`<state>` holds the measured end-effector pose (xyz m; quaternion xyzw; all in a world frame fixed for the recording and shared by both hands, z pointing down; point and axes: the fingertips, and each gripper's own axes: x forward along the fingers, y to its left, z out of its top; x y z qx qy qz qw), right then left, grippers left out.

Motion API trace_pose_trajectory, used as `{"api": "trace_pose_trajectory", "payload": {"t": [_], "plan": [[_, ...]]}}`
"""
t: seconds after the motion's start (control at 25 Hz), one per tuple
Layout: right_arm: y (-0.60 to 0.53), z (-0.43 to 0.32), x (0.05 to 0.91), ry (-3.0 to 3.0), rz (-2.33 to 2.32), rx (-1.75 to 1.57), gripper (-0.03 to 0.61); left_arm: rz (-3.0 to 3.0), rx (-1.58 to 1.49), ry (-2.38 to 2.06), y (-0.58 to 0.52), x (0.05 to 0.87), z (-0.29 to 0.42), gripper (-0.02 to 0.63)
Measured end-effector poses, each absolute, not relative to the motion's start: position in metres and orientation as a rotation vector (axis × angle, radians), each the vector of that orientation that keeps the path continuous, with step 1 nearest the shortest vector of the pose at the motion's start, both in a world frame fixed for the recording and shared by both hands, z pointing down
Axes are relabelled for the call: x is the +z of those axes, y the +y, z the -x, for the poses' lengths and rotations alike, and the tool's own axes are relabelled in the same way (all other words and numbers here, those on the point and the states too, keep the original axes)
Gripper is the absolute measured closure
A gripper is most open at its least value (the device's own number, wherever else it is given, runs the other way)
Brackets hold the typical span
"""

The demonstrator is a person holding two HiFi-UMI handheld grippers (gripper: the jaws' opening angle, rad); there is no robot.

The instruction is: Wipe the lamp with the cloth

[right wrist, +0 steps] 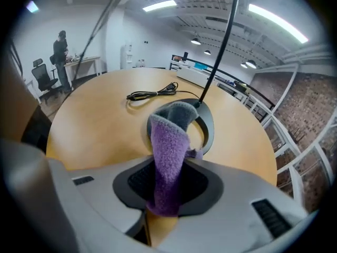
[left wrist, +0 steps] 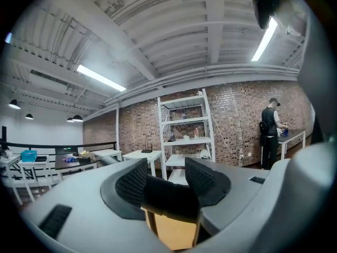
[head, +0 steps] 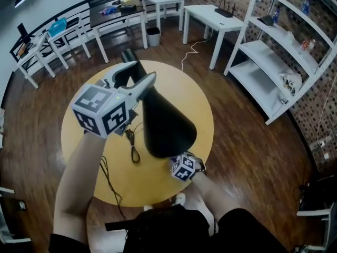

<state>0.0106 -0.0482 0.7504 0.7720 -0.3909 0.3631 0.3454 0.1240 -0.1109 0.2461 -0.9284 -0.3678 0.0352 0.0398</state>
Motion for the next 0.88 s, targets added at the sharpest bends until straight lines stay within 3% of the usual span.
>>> {"api": "trace_pose_trajectory", "payload": {"t": [0.24, 0.6, 0.8, 0.88], "plan": [[-0.046, -0.025, 0.716, -0.959, -1.997, 0.944, 0.477, 2.93, 0.04, -1.04, -0.121, 0.246, -0.114, 0.4], [-0.061, -0.121, 0.672, -1.247, -1.882, 0.563, 0.477, 2.841, 0.023, -0.766, -0.101, 0.251, -0.129, 0.399], [-0.094, -0.117, 0.693, -1.507, -1.575, 0.499, 0.477, 2.812, 0.044, -0.526, -0.116, 0.254, -0.127, 0.477], [-0.093, -0.108, 0.703, -1.556, -1.48, 0.484, 0.477, 2.812, 0.01, -0.469, -0.115, 0.255, -0.12, 0.48]]}}
